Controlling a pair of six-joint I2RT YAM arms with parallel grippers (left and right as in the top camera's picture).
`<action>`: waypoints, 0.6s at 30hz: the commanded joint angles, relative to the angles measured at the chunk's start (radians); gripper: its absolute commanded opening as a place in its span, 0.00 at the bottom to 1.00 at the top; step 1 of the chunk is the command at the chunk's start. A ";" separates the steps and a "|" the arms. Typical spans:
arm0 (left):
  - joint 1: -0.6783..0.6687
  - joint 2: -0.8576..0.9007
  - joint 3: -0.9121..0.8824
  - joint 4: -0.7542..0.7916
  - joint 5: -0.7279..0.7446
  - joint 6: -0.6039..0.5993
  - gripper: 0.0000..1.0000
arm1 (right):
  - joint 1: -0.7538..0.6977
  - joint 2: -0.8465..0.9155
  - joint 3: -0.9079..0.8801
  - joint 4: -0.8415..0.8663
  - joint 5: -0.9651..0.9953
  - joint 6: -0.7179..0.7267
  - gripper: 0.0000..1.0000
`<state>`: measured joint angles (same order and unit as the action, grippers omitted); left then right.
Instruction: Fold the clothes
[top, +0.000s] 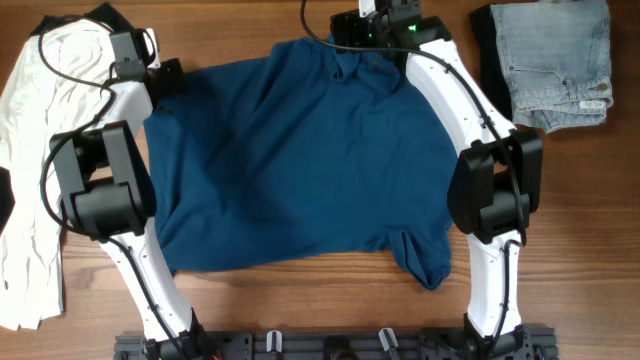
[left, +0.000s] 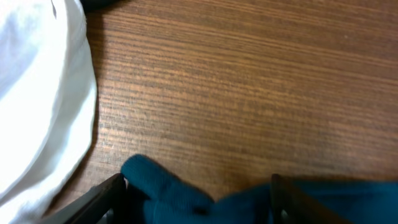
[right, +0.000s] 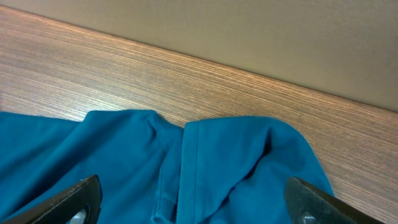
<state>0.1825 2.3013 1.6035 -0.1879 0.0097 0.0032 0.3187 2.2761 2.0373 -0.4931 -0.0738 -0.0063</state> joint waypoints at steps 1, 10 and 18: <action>0.003 0.067 0.006 -0.002 0.011 -0.039 0.72 | -0.005 0.026 0.010 0.003 0.006 -0.019 0.94; 0.003 0.059 0.007 -0.014 -0.002 -0.096 0.04 | -0.029 0.026 0.010 0.073 0.082 0.019 0.92; 0.002 -0.090 0.007 -0.171 -0.003 -0.117 0.04 | -0.137 0.028 0.010 0.135 -0.021 0.088 0.92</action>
<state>0.1844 2.2898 1.6241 -0.3054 -0.0013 -0.0925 0.2211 2.2761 2.0373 -0.3721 -0.0315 0.0532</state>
